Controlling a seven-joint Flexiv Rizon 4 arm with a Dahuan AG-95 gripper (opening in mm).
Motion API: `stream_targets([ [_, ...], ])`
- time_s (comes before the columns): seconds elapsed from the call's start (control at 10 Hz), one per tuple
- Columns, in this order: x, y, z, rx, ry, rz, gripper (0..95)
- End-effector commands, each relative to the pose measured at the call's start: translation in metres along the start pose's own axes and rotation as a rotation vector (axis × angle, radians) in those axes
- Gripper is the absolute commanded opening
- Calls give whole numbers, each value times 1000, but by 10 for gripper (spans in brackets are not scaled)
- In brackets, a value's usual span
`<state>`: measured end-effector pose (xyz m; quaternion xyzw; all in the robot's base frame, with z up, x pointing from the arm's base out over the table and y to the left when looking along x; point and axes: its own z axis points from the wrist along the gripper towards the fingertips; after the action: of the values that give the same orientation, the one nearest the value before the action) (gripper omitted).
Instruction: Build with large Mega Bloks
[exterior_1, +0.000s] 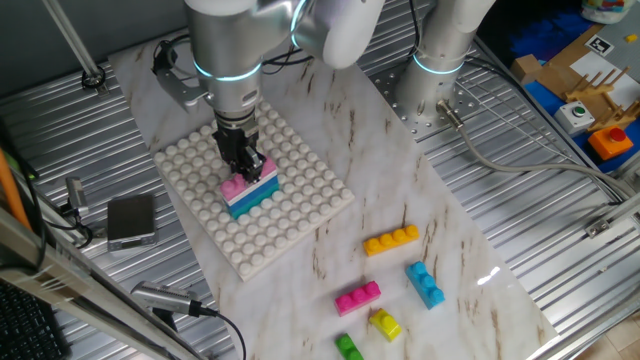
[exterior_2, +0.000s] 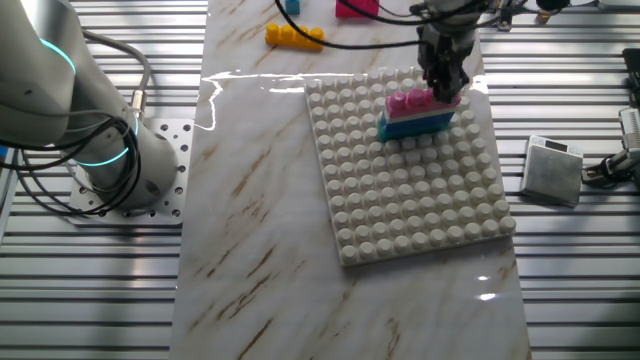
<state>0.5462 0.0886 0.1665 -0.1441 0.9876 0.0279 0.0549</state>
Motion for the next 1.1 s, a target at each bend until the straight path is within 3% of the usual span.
stream_targets([
  [0.1,2,3,-8,0,8,-7,190],
  [0.2,4,3,-13,-2,7,-14,0],
  [0.5,10,0,-20,-9,14,-45,0],
  [1.1,14,-5,-5,-6,12,-53,0],
])
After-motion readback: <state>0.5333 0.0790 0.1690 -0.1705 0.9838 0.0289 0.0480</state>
